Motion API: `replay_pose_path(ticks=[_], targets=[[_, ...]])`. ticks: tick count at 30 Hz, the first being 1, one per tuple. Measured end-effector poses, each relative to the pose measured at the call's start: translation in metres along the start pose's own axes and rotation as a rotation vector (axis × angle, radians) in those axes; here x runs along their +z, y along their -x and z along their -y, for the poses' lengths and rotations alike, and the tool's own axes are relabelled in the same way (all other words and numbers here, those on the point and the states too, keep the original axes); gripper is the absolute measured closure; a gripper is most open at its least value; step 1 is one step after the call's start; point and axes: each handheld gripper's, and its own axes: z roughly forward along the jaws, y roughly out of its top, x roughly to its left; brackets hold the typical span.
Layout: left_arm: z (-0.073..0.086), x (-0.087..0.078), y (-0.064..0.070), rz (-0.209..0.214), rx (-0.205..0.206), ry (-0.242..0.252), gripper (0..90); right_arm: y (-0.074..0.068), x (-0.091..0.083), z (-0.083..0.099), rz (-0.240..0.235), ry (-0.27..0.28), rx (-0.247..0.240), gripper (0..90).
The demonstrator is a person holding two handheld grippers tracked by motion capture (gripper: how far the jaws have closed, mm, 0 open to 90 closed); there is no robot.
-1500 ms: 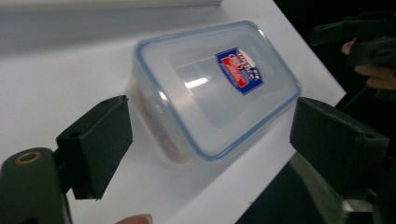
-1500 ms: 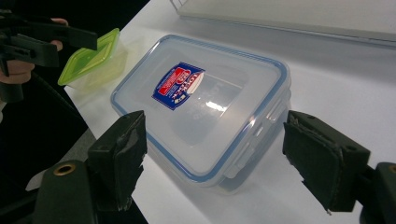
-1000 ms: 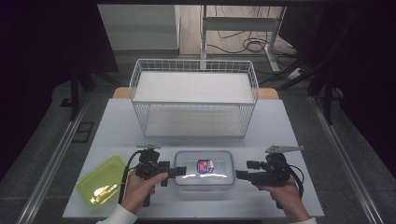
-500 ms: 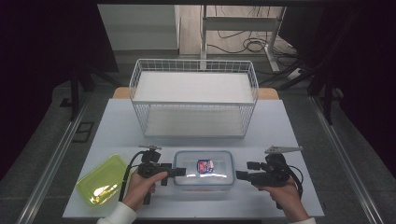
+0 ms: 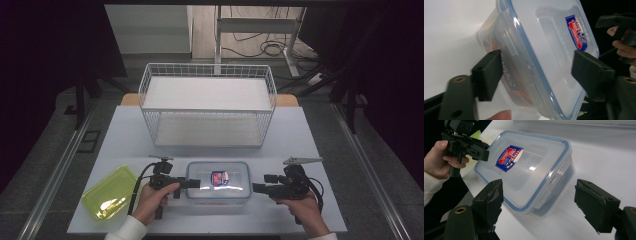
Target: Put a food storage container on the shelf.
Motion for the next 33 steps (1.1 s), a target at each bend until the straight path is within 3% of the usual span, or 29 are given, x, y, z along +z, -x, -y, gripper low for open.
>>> replay_pose_path(ticks=[8, 16, 21, 25, 33], targets=[[-0.001, -0.005, -0.002, 0.007, -0.002, 0.001, 35.8, 0.008, 0.009, -0.003, -0.034, -0.012, 0.043, 23.9], [-0.001, -0.005, -0.003, 0.015, -0.001, 0.001, 37.0, 0.021, 0.034, -0.006, -0.065, -0.07, 0.098, 22.6], [-0.001, -0.005, -0.003, 0.015, -0.002, 0.004, 37.0, 0.029, 0.051, -0.007, -0.141, -0.084, 0.158, 20.8], [-0.001, -0.005, -0.003, 0.015, -0.002, 0.004, 37.0, 0.032, 0.063, -0.011, -0.159, -0.1, 0.195, 20.1], [-0.001, -0.005, -0.002, 0.01, -0.003, 0.007, 37.0, 0.036, 0.061, -0.009, -0.163, -0.134, 0.231, 29.4]])
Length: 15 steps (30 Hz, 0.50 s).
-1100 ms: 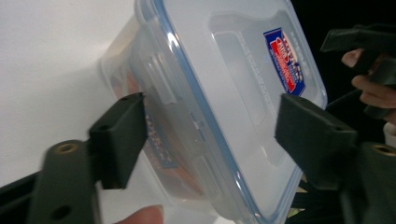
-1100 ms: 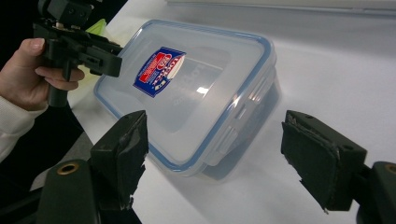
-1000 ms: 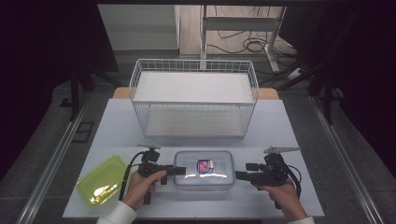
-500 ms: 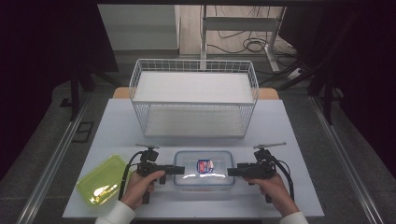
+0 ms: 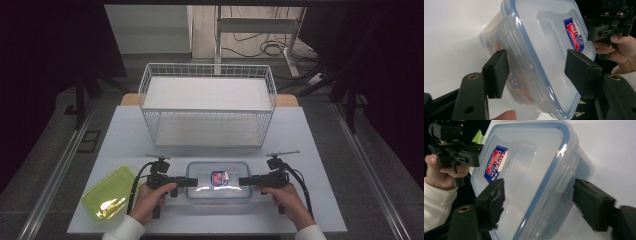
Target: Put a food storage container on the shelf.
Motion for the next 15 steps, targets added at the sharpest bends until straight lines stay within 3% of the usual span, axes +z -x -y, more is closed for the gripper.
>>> replay_pose_path(ticks=[3, 9, 15], targets=[[0.0, 0.0, 0.001, -0.001, -0.002, 0.0, 37.0, 0.001, -0.006, 0.001, -0.015, 0.014, 0.012, 38.8], [0.0, -0.004, 0.003, -0.002, -0.002, 0.007, 40.6, -0.001, -0.01, 0.001, -0.012, 0.027, 0.036, 42.8], [0.002, -0.008, 0.005, 0.004, 0.007, 0.02, 44.4, -0.006, -0.013, 0.005, -0.002, 0.042, 0.008, 45.4]])
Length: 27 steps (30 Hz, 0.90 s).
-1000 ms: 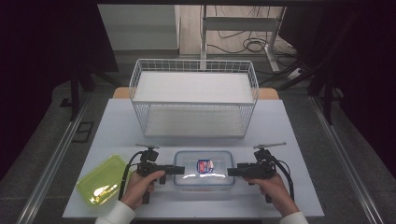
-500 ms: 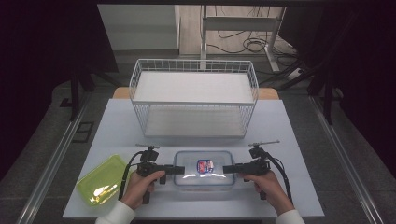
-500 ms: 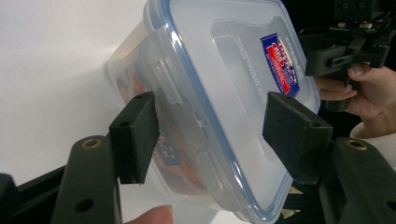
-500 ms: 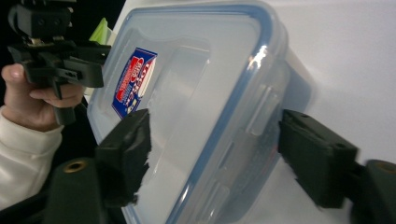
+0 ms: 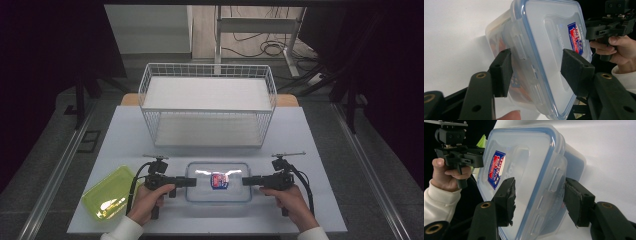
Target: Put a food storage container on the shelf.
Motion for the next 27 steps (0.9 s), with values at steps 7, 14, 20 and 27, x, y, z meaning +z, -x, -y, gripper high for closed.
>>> replay_pose_path(ticks=[7, 14, 20, 27], targets=[[0.003, -0.005, 0.003, 0.018, 0.017, 0.021, 49.1, -0.006, -0.007, 0.009, -0.002, 0.035, -0.03, 48.9], [0.005, -0.007, 0.003, 0.027, 0.023, 0.03, 50.4, -0.007, -0.009, 0.011, -0.014, 0.036, -0.034, 49.9], [0.005, -0.007, 0.001, 0.036, 0.021, 0.029, 51.8, -0.006, -0.009, 0.011, -0.019, 0.041, -0.029, 50.2], [0.007, -0.008, 0.003, 0.031, 0.027, 0.036, 51.7, -0.007, -0.01, 0.012, -0.019, 0.039, -0.034, 50.7]])
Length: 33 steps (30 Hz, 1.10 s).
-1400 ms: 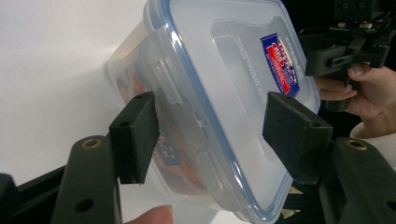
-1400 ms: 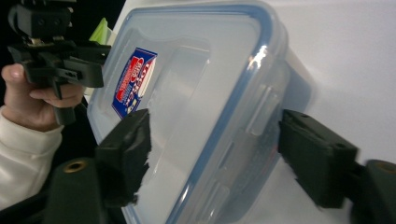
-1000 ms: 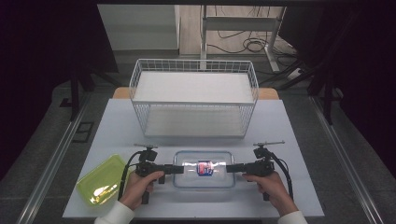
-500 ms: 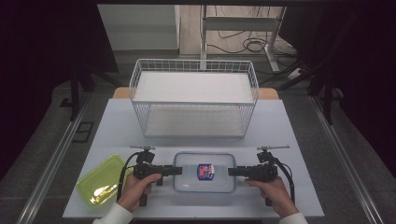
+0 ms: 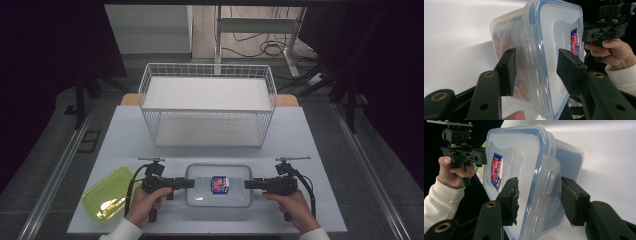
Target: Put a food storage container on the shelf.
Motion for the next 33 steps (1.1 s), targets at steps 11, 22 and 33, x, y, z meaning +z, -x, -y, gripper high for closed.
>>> replay_pose_path(ticks=[11, 22, 33], targets=[[0.0, -0.001, 0.003, -0.011, -0.013, 0.002, 52.1, -0.001, 0.0, 0.001, 0.005, 0.012, 0.012, 51.5], [0.001, -0.003, 0.011, -0.025, -0.015, 0.025, 52.6, -0.006, -0.003, 0.003, 0.014, 0.024, 0.021, 51.9], [-0.004, -0.012, 0.027, -0.03, 0.033, 0.05, 52.7, -0.02, -0.014, -0.002, 0.013, 0.056, -0.029, 52.1]])
